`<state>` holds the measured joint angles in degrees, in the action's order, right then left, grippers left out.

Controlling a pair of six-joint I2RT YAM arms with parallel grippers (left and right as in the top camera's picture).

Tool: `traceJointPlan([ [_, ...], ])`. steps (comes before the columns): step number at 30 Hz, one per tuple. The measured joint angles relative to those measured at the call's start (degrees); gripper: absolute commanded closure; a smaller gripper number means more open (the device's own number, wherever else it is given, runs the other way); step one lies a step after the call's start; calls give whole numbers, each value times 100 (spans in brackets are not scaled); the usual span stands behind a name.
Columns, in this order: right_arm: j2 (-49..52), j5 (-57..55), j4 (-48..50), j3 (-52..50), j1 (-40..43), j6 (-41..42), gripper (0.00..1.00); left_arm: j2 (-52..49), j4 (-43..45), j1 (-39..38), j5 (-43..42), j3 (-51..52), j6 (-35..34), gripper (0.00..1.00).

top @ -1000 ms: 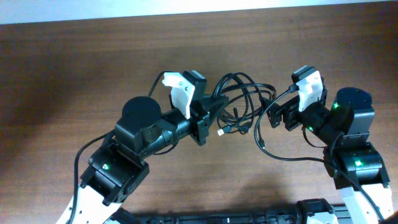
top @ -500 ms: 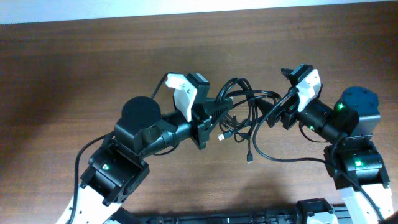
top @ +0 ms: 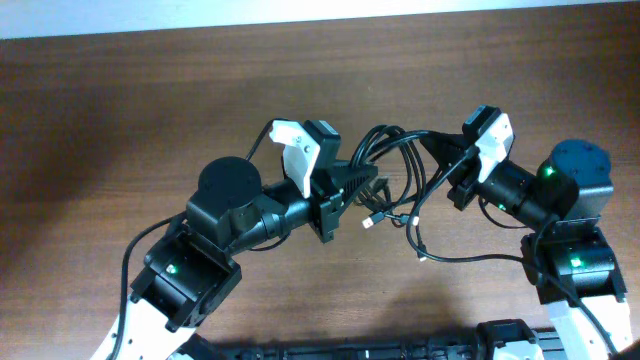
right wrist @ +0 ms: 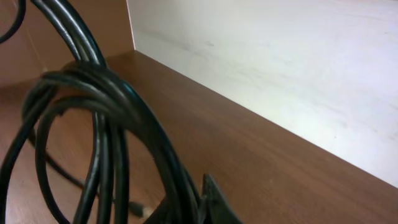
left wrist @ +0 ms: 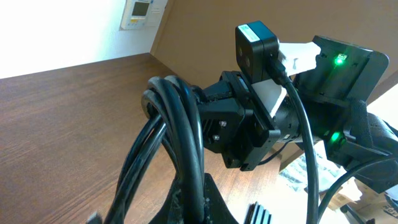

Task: Untangle cables

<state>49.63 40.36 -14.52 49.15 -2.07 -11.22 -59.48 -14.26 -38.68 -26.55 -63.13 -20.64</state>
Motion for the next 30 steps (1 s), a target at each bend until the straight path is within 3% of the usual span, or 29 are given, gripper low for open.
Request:
traceJointPlan([
  [14,0,-1641,-17,0,0,1825,96,0,-334,0,1058,0,-127,100],
  [19,0,-2131,-83,0,0,2601,96,0,-496,-17,1624,0,-555,100],
  [30,0,-2752,-553,0,-7,3418,96,0,-1034,-50,2553,-4,-1375,100],
])
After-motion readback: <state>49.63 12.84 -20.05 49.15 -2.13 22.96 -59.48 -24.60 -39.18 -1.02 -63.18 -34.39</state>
